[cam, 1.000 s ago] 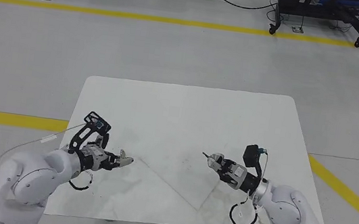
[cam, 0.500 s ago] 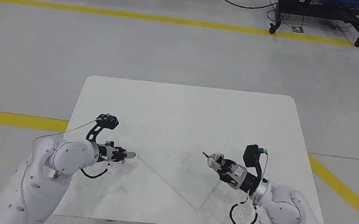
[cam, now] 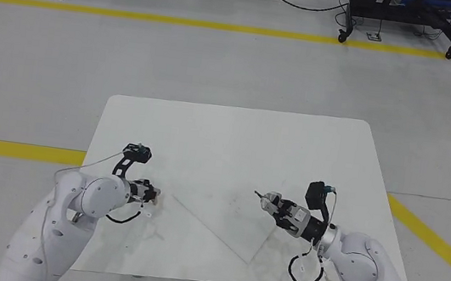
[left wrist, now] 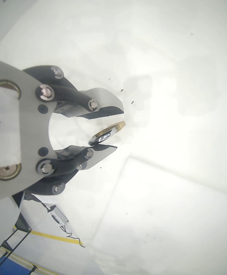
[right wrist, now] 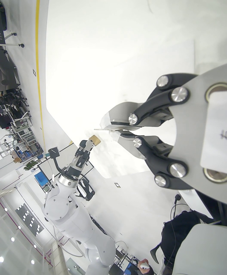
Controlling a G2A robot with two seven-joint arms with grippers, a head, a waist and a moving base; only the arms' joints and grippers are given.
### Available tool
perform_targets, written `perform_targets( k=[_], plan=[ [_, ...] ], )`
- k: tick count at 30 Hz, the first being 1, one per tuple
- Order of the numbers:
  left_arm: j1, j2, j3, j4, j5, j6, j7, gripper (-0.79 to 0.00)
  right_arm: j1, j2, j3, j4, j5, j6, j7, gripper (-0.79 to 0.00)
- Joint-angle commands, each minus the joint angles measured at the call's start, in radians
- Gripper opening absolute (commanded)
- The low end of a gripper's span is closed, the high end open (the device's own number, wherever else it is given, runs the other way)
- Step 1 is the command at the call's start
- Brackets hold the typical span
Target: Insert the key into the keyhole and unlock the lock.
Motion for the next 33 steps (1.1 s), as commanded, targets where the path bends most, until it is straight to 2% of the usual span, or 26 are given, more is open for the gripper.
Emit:
perform_targets(
  k=[1, 9, 11, 15, 18, 24, 28, 33],
  plan=[
    [0.000, 0.001, 0.002, -0.006, 0.005, -0.003, -0.002, -0.785, 0.000, 0.000, 0.000, 0.000, 0.000, 0.000, 0.000, -0.785],
    [0.012, 0.015, -0.010, -0.061, 0.104, -0.030, -0.045, -0.785, 0.000, 0.000, 0.000, 0.000, 0.000, 0.000, 0.000, -0.785],
    [0.006, 0.019, 0.001, -0.081, 0.137, -0.099, -0.050, -0.785, 0.000, 0.000, 0.000, 0.000, 0.000, 0.000, 0.000, -0.785],
    [-0.032, 0.025, 0.062, -0.087, 0.234, -0.315, -0.044, -0.785, 0.000, 0.000, 0.000, 0.000, 0.000, 0.000, 0.000, -0.785],
    [-0.072, 0.020, 0.081, -0.072, 0.213, -0.342, -0.025, -0.785, 0.000, 0.000, 0.000, 0.000, 0.000, 0.000, 0.000, -0.785],
    [-0.163, 0.003, 0.155, 0.040, 0.172, -0.386, -0.019, -0.785, 0.000, 0.000, 0.000, 0.000, 0.000, 0.000, 0.000, -0.785],
    [-0.221, -0.013, 0.197, 0.138, 0.131, -0.365, -0.016, -0.785, 0.000, 0.000, 0.000, 0.000, 0.000, 0.000, 0.000, -0.785],
    [-0.256, -0.024, 0.226, 0.190, 0.118, -0.343, -0.025, -0.785, 0.000, 0.000, 0.000, 0.000, 0.000, 0.000, 0.000, -0.785]
  ],
)
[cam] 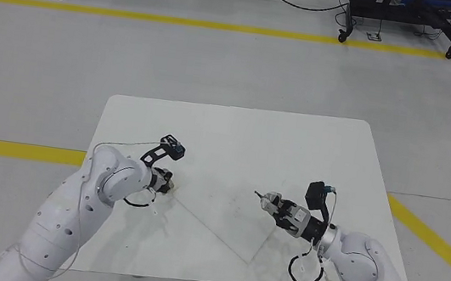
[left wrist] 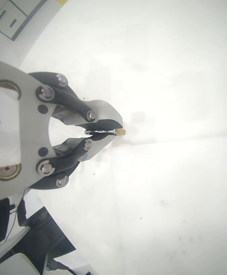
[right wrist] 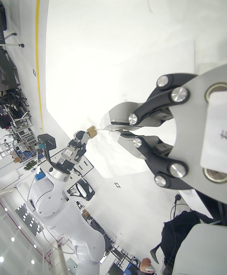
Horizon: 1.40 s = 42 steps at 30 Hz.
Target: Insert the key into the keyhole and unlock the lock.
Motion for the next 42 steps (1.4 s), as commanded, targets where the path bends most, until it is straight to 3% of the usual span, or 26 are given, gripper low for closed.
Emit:
perform_targets(
  k=[1, 4, 8, 16, 22, 24, 28, 35, 39, 42],
  plan=[
    [-0.007, -0.001, 0.004, 0.009, -0.003, 0.004, -0.004, -0.785, 0.000, 0.000, 0.000, 0.000, 0.000, 0.000, 0.000, -0.785],
    [-0.012, -0.001, 0.006, 0.011, -0.006, 0.007, -0.023, -0.779, 0.000, 0.000, 0.000, 0.000, 0.000, 0.000, 0.000, -0.785],
    [-0.014, -0.001, 0.008, -0.001, -0.001, 0.024, -0.052, -0.665, 0.000, 0.000, 0.000, 0.000, 0.000, 0.000, 0.000, -0.785],
    [-0.014, 0.003, 0.002, -0.017, -0.007, 0.030, -0.083, -0.576, 0.000, 0.000, 0.000, 0.000, 0.000, 0.000, 0.000, -0.785],
    [-0.016, 0.002, 0.012, -0.009, -0.008, 0.040, -0.100, -0.622, 0.000, 0.000, 0.000, 0.000, 0.000, 0.000, 0.000, -0.785],
    [-0.019, 0.001, 0.017, -0.005, -0.008, 0.041, -0.106, -0.785, 0.000, 0.000, 0.000, 0.000, 0.000, 0.000, 0.000, -0.785],
    [-0.027, 0.000, 0.026, -0.001, 0.004, 0.042, -0.126, -0.785, 0.000, 0.000, 0.000, 0.000, 0.000, 0.000, 0.000, -0.785],
    [0.015, 0.014, -0.051, -0.069, 0.000, 0.088, -0.019, -0.785, 0.000, 0.000, 0.000, 0.000, 0.000, 0.000, 0.000, -0.785],
    [0.096, 0.023, -0.128, -0.111, -0.151, 0.066, 0.099, -0.785, 0.000, 0.000, 0.000, 0.000, 0.000, 0.000, 0.000, -0.785],
    [0.146, 0.018, -0.147, -0.073, -0.300, 0.043, 0.189, -0.785, 0.000, 0.000, 0.000, 0.000, 0.000, 0.000, 0.000, -0.785]
  ],
)
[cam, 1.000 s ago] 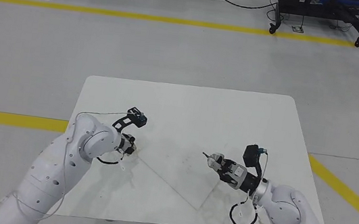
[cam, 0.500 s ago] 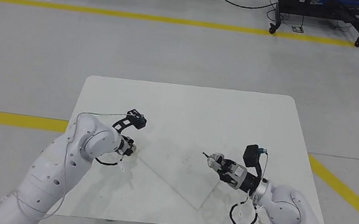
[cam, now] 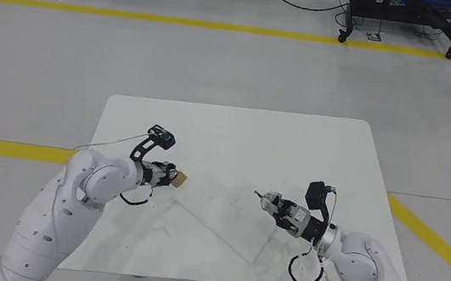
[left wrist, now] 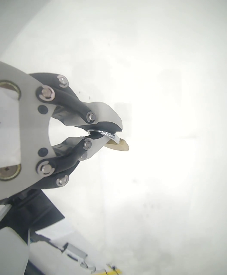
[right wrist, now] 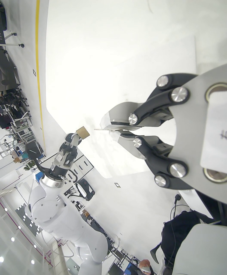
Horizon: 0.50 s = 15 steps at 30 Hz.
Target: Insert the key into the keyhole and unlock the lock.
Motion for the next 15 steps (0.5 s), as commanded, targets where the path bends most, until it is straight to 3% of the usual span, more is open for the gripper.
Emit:
perform_targets(
  k=[1, 13, 15],
  plan=[
    [0.024, -0.007, 0.005, 0.041, -0.115, -0.012, 0.053, -0.785, 0.000, 0.000, 0.000, 0.000, 0.000, 0.000, 0.000, -0.785],
    [0.030, -0.010, 0.012, 0.053, -0.153, -0.019, 0.061, -0.785, 0.000, 0.000, 0.000, 0.000, 0.000, 0.000, 0.000, -0.785],
    [0.039, -0.008, -0.017, 0.061, -0.202, -0.012, 0.098, -0.785, 0.000, 0.000, 0.000, 0.000, 0.000, 0.000, 0.000, -0.785]
  ],
)
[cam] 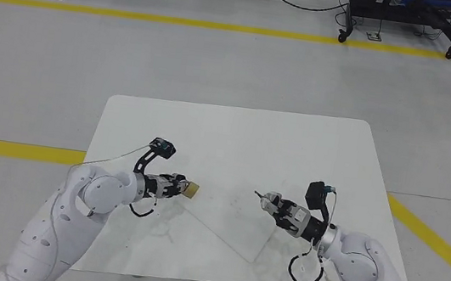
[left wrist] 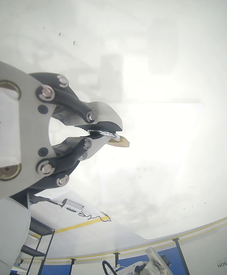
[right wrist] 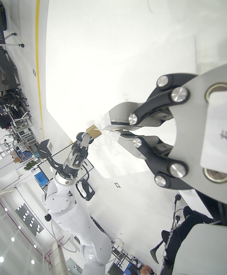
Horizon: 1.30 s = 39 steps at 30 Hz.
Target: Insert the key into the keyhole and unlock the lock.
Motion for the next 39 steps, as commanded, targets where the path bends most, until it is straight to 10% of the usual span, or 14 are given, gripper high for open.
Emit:
perform_targets(
  k=[1, 12, 26, 39],
  plan=[
    [0.005, 0.001, -0.035, 0.016, -0.092, -0.008, 0.043, -0.785, -0.002, -0.002, -0.003, -0.003, 0.014, 0.009, -0.012, -0.785],
    [-0.243, -0.077, 0.091, 0.325, -0.783, -0.185, -0.065, -0.785, 0.153, -0.032, -0.071, 0.072, 0.233, 0.094, -0.057, -0.785],
    [-0.179, -0.086, 0.108, 0.282, -0.828, -0.265, 0.005, -0.785, 0.173, -0.060, -0.139, 0.122, 0.309, 0.160, -0.149, -0.785],
    [-0.261, -0.115, 0.195, 0.302, -0.779, -0.275, -0.001, -0.785, 0.288, -0.096, -0.219, 0.172, 0.342, 0.166, -0.110, -0.785]
  ],
)
